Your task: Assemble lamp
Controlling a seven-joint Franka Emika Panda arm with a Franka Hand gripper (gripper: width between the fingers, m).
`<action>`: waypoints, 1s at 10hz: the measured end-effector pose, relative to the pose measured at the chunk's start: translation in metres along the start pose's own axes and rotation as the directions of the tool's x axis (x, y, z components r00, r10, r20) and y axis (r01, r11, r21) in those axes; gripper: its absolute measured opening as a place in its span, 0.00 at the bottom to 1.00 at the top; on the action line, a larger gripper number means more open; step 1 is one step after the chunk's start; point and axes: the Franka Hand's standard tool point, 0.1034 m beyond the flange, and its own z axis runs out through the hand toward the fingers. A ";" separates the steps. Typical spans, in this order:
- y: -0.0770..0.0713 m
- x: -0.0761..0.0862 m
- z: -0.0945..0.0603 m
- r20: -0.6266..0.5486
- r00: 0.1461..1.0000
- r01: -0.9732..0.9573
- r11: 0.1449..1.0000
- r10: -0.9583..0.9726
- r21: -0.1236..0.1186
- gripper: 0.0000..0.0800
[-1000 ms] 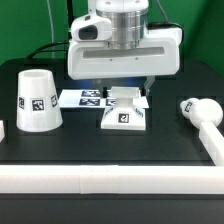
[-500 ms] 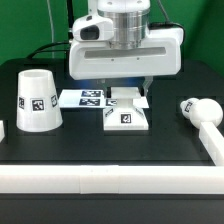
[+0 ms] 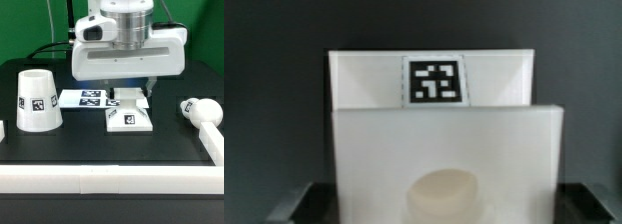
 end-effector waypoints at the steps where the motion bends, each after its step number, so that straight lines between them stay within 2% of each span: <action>1: -0.006 0.017 -0.002 -0.018 1.000 0.009 1.000 -0.009 0.003 0.67; 4: -0.026 0.065 -0.006 -0.072 0.997 0.032 0.999 -0.032 0.008 0.67; 6: -0.035 0.091 -0.009 -0.104 0.994 0.047 0.999 -0.045 0.010 0.67; 10: -0.047 0.128 -0.013 -0.148 0.988 0.045 0.999 -0.042 0.017 0.67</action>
Offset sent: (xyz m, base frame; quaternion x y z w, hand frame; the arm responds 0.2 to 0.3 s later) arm 0.0510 0.0204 -0.0250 -0.0252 -0.0131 0.0015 0.9996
